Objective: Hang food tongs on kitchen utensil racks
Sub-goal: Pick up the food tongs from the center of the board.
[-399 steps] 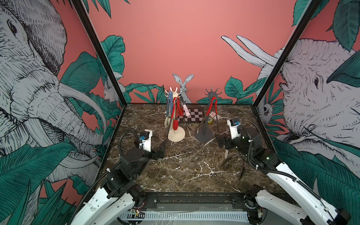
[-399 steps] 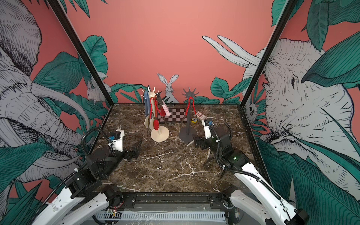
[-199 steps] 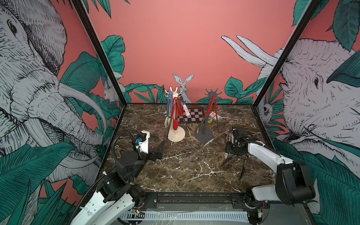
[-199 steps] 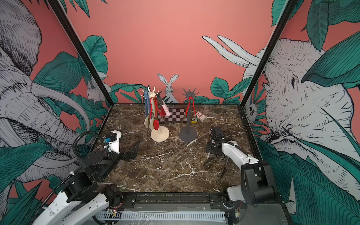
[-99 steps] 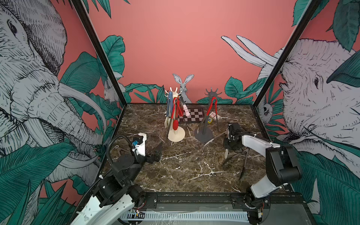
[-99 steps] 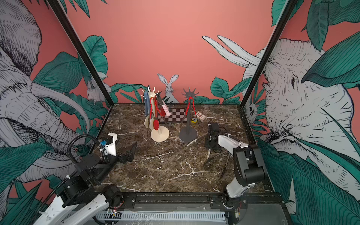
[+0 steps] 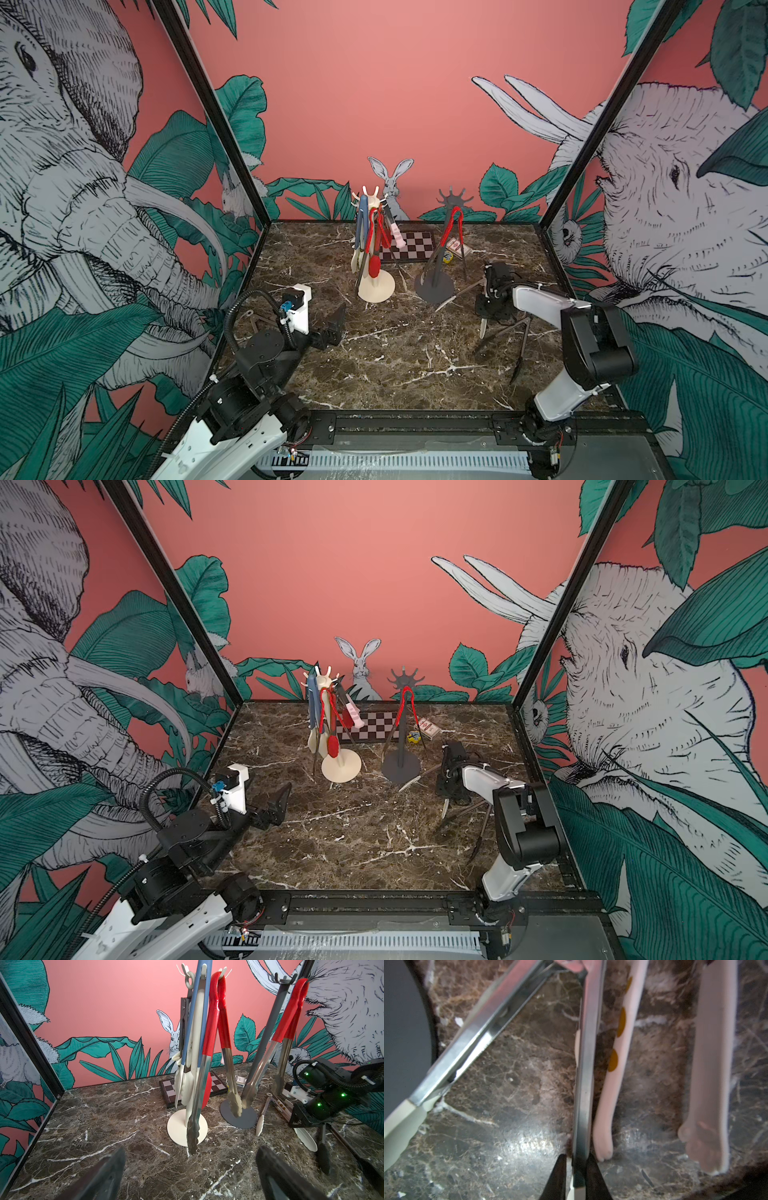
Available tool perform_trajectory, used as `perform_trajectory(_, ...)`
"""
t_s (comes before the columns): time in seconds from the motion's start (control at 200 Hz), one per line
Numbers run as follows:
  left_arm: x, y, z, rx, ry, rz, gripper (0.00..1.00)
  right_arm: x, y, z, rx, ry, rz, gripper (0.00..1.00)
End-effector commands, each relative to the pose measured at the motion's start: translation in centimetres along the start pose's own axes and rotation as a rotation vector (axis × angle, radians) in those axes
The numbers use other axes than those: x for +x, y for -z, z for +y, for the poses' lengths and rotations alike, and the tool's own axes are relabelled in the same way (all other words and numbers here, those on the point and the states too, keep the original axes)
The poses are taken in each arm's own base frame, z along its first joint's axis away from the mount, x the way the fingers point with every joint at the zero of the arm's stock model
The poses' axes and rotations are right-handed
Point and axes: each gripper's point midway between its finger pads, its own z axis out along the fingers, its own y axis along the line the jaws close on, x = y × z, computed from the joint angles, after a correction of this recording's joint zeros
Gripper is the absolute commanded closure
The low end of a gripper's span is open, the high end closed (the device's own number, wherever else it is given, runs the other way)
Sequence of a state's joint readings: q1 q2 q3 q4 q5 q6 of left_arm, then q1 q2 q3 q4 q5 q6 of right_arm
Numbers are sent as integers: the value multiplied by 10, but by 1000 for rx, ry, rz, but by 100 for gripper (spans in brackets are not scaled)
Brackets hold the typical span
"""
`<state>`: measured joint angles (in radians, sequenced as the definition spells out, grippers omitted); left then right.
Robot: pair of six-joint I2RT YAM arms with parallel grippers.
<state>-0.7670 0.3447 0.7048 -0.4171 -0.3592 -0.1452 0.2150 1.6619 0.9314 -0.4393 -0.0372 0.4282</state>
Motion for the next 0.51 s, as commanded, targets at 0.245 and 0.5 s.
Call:
perform_trajectory(0.245,-20,1,-7,35,2,-55,1,-7,-1,-1,4,15,-19,98)
perform_trajectory(0.5,-26,-3,-19,93,-12,-79,1,-14,9,-1,5,25,-53,100)
